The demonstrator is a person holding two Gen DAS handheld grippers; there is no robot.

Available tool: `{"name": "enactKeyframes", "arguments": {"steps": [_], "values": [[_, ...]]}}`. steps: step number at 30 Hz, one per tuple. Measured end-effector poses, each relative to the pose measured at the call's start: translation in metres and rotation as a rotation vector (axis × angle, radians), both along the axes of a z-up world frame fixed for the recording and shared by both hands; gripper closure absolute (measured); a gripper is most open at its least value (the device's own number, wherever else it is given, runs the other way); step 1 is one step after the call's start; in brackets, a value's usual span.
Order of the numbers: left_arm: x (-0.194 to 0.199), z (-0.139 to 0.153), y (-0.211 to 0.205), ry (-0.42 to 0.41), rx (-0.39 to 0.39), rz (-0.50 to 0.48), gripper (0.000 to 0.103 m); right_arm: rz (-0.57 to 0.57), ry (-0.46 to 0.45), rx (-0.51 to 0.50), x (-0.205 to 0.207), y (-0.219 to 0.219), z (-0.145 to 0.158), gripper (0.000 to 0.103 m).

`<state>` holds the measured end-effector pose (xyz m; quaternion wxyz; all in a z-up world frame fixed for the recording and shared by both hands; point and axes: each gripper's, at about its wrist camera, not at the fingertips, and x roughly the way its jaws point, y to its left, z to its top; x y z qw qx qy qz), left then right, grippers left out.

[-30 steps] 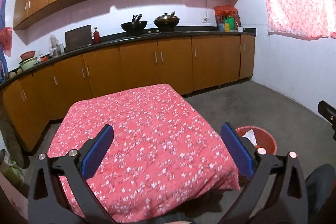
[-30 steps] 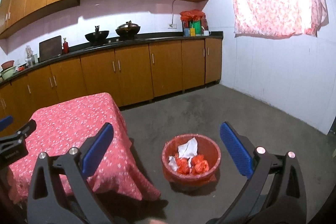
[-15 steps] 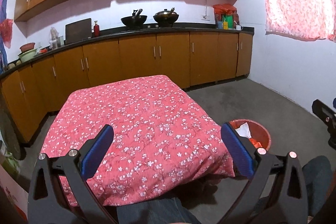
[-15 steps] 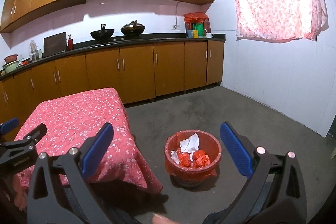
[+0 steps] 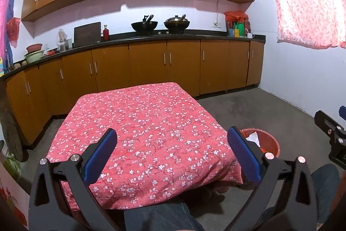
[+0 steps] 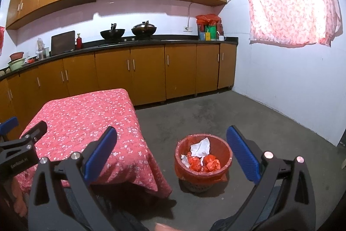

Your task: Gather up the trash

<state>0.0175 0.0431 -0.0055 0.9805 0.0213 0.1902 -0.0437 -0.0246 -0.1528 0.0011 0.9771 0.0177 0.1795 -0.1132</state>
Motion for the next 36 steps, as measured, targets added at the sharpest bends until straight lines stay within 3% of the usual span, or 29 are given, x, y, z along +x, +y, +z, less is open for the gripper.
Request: {"name": "enactKeyframes", "arguments": {"steps": [36], "values": [[-0.0010,-0.0009,0.0032,0.013,-0.012,-0.012,0.002,-0.007,0.001,0.016,-0.0012,-0.0025,0.0007,0.004]]}}
